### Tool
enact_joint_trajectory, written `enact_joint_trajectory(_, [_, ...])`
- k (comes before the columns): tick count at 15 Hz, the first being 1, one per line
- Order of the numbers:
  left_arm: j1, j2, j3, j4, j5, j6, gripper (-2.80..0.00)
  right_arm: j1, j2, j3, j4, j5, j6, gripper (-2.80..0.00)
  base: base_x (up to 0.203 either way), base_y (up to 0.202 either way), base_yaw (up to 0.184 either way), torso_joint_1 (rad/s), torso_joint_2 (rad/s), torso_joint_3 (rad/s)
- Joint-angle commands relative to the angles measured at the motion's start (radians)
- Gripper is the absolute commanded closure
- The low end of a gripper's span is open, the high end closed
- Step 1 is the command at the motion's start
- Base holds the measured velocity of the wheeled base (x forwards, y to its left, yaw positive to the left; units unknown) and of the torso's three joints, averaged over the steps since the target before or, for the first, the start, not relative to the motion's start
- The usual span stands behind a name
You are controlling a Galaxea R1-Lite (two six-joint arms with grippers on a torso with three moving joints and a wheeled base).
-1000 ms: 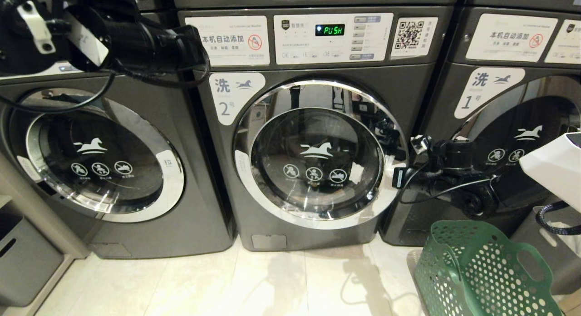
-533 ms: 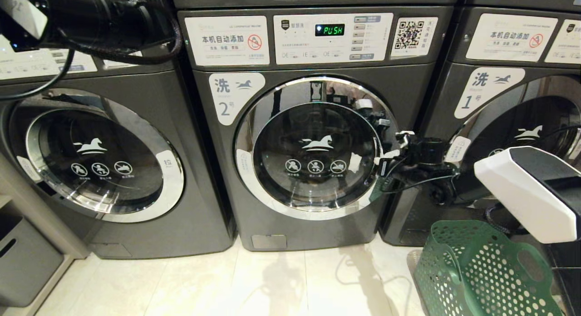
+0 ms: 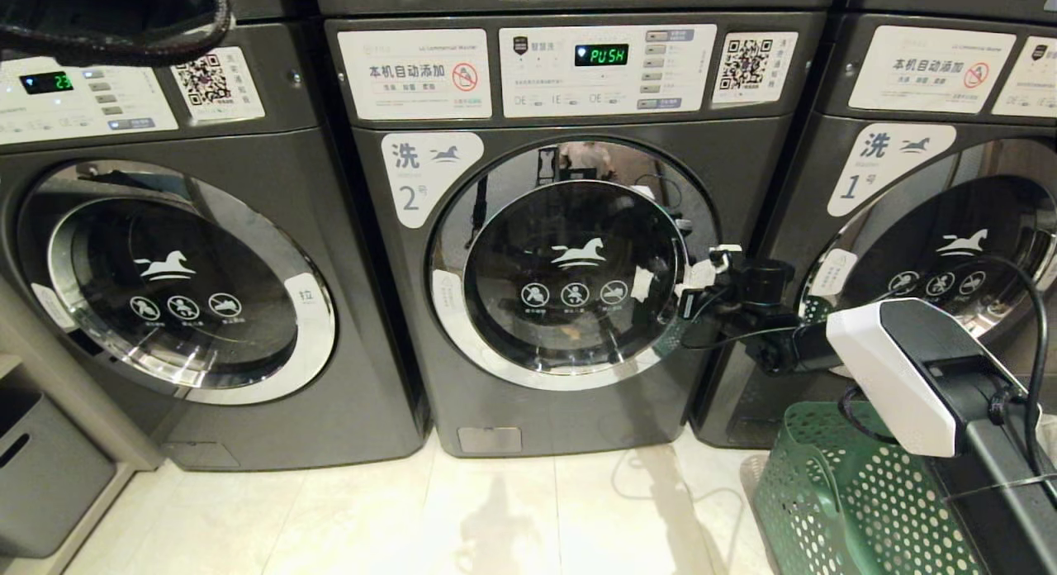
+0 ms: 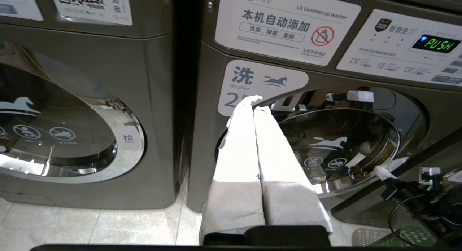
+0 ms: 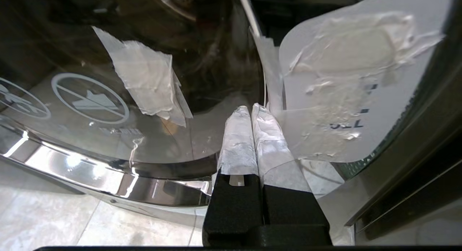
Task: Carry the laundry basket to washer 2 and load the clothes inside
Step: Press the washing machine door tightly with the right hand
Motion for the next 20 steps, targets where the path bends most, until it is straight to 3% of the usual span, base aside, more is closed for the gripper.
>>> enact_joint_trajectory(1, [0.012, -0.040, 0.002, 0.012, 0.002, -0.002, 0.00, -0.012, 0.032, -0.009, -0.003, -0.003, -0.007, 0.00, 0.000, 0.000, 0.000, 0.000, 0.00, 0.000])
enact_joint_trajectory(7, [0.029, -0.113, 0.064, 0.014, 0.001, 0.000, 0.00, -0.013, 0.044, -0.037, -0.005, -0.004, -0.019, 0.00, 0.000, 0.000, 0.000, 0.000, 0.00, 0.000])
enact_joint_trajectory(10, [0.051, -0.149, 0.092, 0.040, -0.003, -0.001, 0.00, -0.013, 0.044, -0.037, -0.014, -0.061, -0.027, 0.00, 0.000, 0.000, 0.000, 0.000, 0.00, 0.000])
enact_joint_trajectory(20, [0.051, -0.154, 0.112, 0.033, -0.005, -0.002, 0.00, -0.057, -0.021, -0.037, -0.023, -0.103, -0.029, 0.00, 0.000, 0.000, 0.000, 0.000, 0.00, 0.000])
